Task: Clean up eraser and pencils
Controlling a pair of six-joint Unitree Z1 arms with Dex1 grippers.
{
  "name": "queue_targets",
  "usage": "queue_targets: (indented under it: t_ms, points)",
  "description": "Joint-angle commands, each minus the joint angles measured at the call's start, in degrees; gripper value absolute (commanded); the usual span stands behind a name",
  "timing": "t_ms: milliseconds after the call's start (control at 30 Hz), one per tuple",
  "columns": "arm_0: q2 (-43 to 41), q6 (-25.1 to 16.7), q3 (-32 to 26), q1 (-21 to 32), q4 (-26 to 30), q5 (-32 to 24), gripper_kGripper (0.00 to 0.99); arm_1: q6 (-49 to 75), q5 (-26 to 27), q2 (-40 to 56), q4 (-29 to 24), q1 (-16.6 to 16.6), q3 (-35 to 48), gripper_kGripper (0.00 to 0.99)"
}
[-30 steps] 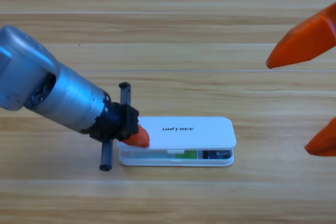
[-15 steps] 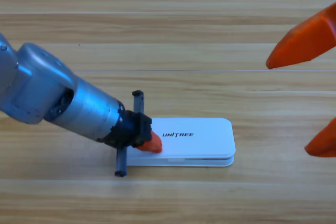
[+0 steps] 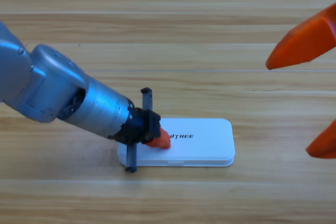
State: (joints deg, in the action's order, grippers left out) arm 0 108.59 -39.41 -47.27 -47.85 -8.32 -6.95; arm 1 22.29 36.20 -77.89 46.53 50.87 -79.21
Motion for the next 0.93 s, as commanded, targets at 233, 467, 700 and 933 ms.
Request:
queue_targets:
  t_ms: [233, 467, 700, 933]
  points:
    - [-20.1, 1.0, -3.4, -0.4, 18.0, 4.0, 0.956, -0.1, 1.2, -2.1, -0.8, -1.0, 2.1, 0.989]
    - [-35.1, 4.1, -15.4, -4.4, 37.1, 1.4, 0.983, -0.1, 1.2, -2.4, -0.8, -0.9, 2.0, 0.989]
    - [-36.9, 9.2, -25.5, -19.9, 48.6, -0.1, 0.980, -0.1, 1.2, -2.8, -0.8, -0.8, 2.0, 0.989]
    - [-31.8, 13.7, -26.4, -26.9, 48.7, -1.5, 0.979, -0.1, 1.2, -3.1, -0.8, -0.8, 2.0, 0.989]
